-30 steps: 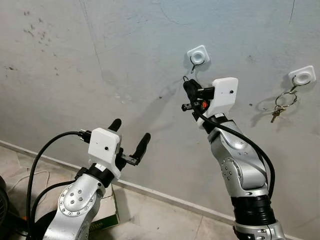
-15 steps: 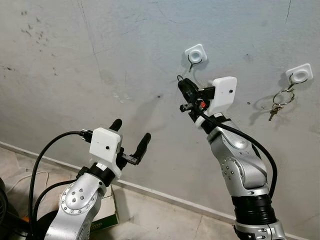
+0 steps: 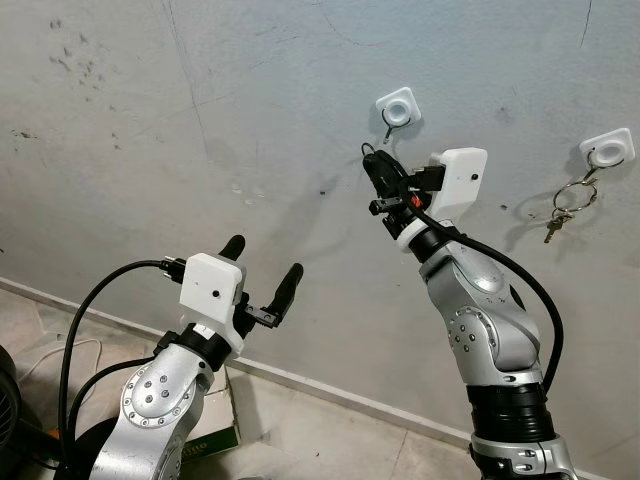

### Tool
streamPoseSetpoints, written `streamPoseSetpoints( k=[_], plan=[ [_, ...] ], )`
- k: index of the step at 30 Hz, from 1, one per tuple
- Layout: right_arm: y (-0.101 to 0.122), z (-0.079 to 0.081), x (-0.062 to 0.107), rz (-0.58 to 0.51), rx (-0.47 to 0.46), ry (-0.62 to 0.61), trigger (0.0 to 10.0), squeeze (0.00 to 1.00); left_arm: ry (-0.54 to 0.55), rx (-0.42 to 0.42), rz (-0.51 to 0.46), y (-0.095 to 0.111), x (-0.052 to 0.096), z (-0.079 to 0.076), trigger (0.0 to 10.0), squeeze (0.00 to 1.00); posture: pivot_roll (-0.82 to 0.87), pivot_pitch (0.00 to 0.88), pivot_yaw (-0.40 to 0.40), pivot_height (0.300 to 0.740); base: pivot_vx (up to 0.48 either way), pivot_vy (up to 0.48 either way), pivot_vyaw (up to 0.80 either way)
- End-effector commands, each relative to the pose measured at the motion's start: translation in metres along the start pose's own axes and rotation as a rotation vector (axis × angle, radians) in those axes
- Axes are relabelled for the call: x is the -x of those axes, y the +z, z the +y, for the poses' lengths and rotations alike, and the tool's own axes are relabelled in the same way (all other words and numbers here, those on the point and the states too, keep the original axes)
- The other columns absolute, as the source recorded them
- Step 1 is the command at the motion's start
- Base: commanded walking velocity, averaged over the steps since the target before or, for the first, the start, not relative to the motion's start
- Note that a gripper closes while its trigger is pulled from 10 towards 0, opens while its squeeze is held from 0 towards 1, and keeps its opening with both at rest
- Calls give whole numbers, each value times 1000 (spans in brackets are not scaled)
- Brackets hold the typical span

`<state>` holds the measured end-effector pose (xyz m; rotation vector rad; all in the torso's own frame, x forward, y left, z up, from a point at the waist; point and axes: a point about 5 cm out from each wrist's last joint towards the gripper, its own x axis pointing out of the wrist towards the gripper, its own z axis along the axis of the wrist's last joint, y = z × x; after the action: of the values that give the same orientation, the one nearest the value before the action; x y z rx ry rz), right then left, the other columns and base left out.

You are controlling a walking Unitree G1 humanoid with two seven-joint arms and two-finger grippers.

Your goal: Hang keys on a hook

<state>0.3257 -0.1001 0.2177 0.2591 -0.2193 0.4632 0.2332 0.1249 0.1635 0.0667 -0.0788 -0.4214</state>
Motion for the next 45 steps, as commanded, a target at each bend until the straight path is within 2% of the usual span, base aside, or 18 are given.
streamPoseSetpoints(
  k=[1, 9, 13, 25, 34, 45],
  plan=[
    [5, -1, -3, -13, -10, -5, 10000, 0, 4, -2, 1, 0, 0, 0, 10000, 0, 187, 33, -10, 740, 0, 0, 0],
    [6, -6, -3, -16, -35, -18, 10000, 0, 4, -1, -1, 0, 0, 0, 10000, 0, 187, 35, -9, 740, 0, 0, 0],
    [9, -7, -3, -17, -71, 18, 10000, 0, 3, 0, 0, -1, 0, 0, 10000, 0, 187, 35, -9, 740, 0, 0, 0],
    [12, -11, -4, -30, -87, 15, 10000, 0, 1, -1, 2, -1, 0, -1, 10000, 0, 188, 36, -7, 740, 0, 0, 0],
    [6, -20, -4, -5, -133, -56, 10000, 0, 1, 0, 3, -1, 0, -2, 10000, 0, 189, 37, -8, 740, 0, 0, 0],
    [-2, -21, -3, 23, -172, -99, 10000, 0, -2, 1, 4, -1, 0, -3, 10000, 0, 191, 39, -8, 740, 0, 0, 0]
  ],
)
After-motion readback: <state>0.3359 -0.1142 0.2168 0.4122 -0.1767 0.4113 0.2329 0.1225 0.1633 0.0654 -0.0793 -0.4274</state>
